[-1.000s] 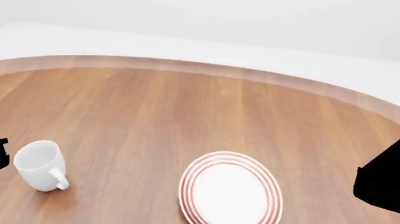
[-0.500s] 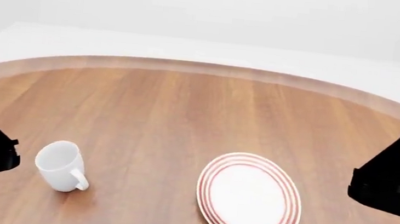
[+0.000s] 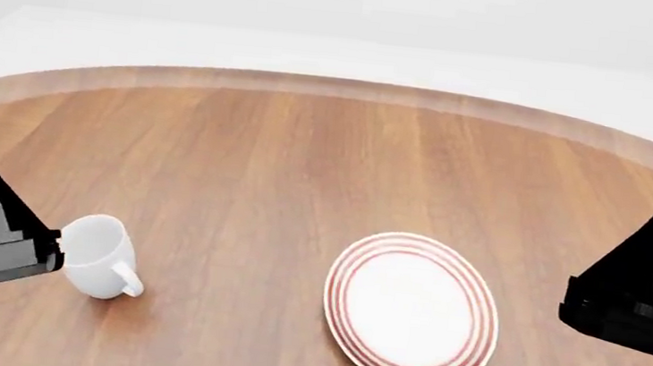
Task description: Pick up the white mug and put it on the plate, and put the chocolate pudding to the right of the plate.
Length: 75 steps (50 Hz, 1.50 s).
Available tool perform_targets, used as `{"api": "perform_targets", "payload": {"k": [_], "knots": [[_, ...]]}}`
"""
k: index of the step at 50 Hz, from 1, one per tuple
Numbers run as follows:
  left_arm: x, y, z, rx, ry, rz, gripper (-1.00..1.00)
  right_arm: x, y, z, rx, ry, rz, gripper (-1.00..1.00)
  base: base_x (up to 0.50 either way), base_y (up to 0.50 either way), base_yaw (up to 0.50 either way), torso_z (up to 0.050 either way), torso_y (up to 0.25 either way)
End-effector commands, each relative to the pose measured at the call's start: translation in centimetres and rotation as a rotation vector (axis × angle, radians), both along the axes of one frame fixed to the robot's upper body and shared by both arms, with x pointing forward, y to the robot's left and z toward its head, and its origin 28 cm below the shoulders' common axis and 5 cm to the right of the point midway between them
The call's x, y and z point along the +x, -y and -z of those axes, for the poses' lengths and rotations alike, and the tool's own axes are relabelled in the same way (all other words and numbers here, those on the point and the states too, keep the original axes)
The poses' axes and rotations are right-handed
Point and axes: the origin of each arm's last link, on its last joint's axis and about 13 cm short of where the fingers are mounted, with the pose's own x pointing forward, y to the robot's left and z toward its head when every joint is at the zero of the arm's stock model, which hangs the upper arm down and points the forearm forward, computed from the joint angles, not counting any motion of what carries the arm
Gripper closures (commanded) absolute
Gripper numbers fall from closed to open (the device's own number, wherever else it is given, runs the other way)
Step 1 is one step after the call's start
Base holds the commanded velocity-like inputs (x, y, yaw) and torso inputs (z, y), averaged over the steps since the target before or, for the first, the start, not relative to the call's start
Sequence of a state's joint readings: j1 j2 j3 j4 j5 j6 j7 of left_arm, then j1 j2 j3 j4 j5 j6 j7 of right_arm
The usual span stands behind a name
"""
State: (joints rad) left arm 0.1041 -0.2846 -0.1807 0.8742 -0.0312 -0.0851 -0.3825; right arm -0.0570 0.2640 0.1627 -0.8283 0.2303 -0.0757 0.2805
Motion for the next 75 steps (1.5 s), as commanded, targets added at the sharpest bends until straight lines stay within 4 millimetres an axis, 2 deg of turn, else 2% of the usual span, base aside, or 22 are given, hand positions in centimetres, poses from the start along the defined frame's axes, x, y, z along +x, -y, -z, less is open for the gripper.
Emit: {"api": "perform_targets", "payload": {"k": [1,9,14,16,19,23,27,32,35,45,56,64,75], "knots": [[0.2,0.0,0.3,0.006,-0.028,-0.006,-1.0,0.0,0.0,0.1,-0.001,-0.007,0.0,-1.0,0.0,0.0,0.0,0.0,-0.25],[0.3,0.3,0.3,0.021,-0.035,-0.025,-1.0,0.1,0.0,0.3,-0.009,-0.015,-0.005,-1.0,0.0,0.0,0.0,0.0,-0.139],[1.3,1.2,1.1,-0.026,-0.203,-0.014,-1.0,0.2,-0.1,0.4,-0.018,-0.024,-0.015,-1.0,0.0,0.0,0.0,0.0,0.0],[1.5,2.0,1.0,-0.085,-0.242,0.055,-1.0,0.2,-0.1,0.3,-0.019,-0.024,-0.02,-1.0,0.0,0.0,0.0,0.0,0.0],[1.7,2.7,1.0,-0.075,-0.26,0.054,-1.0,0.3,-0.1,0.5,-0.017,-0.031,-0.021,-1.0,0.0,0.0,0.0,0.0,0.0],[2.8,4.2,0.8,-0.167,-0.362,0.064,-1.0,0.5,-0.2,0.7,-0.018,-0.045,-0.028,-1.0,0.0,0.0,0.0,0.0,0.0],[4.5,6.1,-0.1,-0.206,-0.444,0.037,-1.0,0.5,-0.3,0.8,-0.019,-0.051,-0.034,-1.0,0.0,0.0,0.0,0.0,0.0],[5.9,7.5,-1.2,-0.284,-0.55,0.017,-1.0,0.5,-0.2,1.0,-0.015,-0.057,-0.035,-1.0,0.0,0.0,0.0,0.0,0.0],[7.0,8.5,-1.8,-0.301,-0.625,-0.063,-1.0,0.5,-0.3,1.0,-0.014,-0.058,-0.04,-1.0,0.0,0.0,0.0,0.0,0.0],[10.3,10.7,-2.6,-0.341,-0.664,-0.12,-1.0,0.5,-0.3,1.0,-0.014,-0.06,-0.049,-1.0,0.0,0.0,0.0,0.0,0.0],[13.8,11.5,-2.6,-0.418,-0.701,-0.292,-1.0,0.4,-0.3,1.0,-0.005,-0.062,-0.056,-1.0,0.0,0.0,0.0,0.0,0.0],[17.0,12.0,-1.8,-0.459,-0.854,-0.36,-1.0,0.5,-0.3,1.1,0.0,-0.067,-0.06,-1.0,0.0,0.0,0.0,0.0,0.0],[19.0,11.9,0.0,-0.485,-0.945,-0.477,-1.0,0.6,-0.4,1.3,0.005,-0.071,-0.068,-1.0,0.0,0.0,0.0,0.0,0.0]]}}
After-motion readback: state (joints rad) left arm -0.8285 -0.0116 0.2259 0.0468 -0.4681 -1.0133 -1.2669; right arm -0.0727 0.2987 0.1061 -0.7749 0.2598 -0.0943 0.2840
